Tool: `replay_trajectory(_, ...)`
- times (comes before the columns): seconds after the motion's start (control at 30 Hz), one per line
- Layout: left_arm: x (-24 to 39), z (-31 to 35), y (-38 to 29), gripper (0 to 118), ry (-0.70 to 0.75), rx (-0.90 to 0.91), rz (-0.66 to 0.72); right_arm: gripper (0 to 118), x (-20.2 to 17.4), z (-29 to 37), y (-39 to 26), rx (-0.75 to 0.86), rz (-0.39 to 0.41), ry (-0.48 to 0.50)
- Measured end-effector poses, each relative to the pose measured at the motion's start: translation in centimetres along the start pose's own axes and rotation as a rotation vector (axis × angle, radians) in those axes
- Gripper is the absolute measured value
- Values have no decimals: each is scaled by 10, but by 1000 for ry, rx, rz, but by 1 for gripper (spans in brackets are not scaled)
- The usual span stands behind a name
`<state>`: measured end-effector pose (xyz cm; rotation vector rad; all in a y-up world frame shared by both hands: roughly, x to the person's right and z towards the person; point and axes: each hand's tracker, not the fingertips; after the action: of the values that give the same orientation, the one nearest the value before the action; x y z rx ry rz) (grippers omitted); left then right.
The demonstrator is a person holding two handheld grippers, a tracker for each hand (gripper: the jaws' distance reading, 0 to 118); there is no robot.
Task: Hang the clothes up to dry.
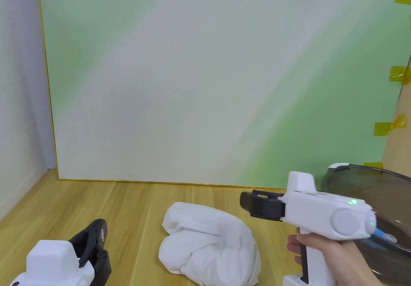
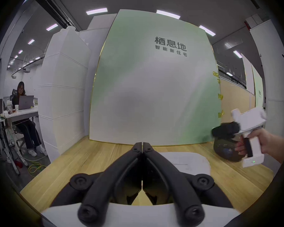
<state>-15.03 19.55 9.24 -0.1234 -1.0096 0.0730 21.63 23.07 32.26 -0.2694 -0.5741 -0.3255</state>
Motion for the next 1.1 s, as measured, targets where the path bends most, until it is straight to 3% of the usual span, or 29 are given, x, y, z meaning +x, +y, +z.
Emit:
replay_trajectory(0.1,0,-5,-1,2,31,-1,2,104,-13,48,-19,227,104,-202)
replay_trajectory(0.13,0,-6,-1,2,37,2,1,97,-15,58,-27,240,131,-226)
replay_trajectory(0.17,-1,-6,-1,2,36,2,3,88,-14,68,-38,253,122,-187)
replay_trajectory(0.2,0,-7,-1,2,32,3,3,71,-13,75,-49,225,104,-181)
replay_trajectory(0.23,1,-7,-2,2,33,7,0,25,-14,80,-57,239,95,-188)
replay_trajectory(0.27,3,-9,-2,2,41,13,-6,0,-18,85,-65,242,102,-253)
replay_trajectory(0.3,3,-10,-2,2,42,13,-8,0,-22,88,-71,245,137,-340)
replay_trajectory(0.37,4,-13,-2,2,43,9,8,0,-25,93,-80,284,135,-395)
replay_trajectory(0.43,5,-17,-6,2,38,-4,35,0,-25,97,-82,270,85,-294)
replay_trajectory(0.5,7,-23,-9,2,21,-37,44,0,-26,98,-80,262,76,-291)
replay_trajectory(0.57,8,-31,-13,2,19,-51,42,0,-34,95,-80,253,150,-286)
replay_trajectory(0.63,9,-40,-13,2,-5,-79,31,0,-39,94,-77,253,157,-273)
replay_trajectory(0.77,9,-86,-15,2,-167,-318,-12,0,-38,86,-73,231,116,-220)
replay_trajectory(1.0,17,-166,-34,3,-256,-642,-105,0,-33,74,-83,179,102,-213)
replay_trajectory(1.07,22,-178,-41,25,-310,-688,-177,0,-29,74,-87,169,103,-212)
replay_trajectory(1.1,23,-183,-45,54,-354,-731,-193,0,-27,73,-88,161,103,-210)
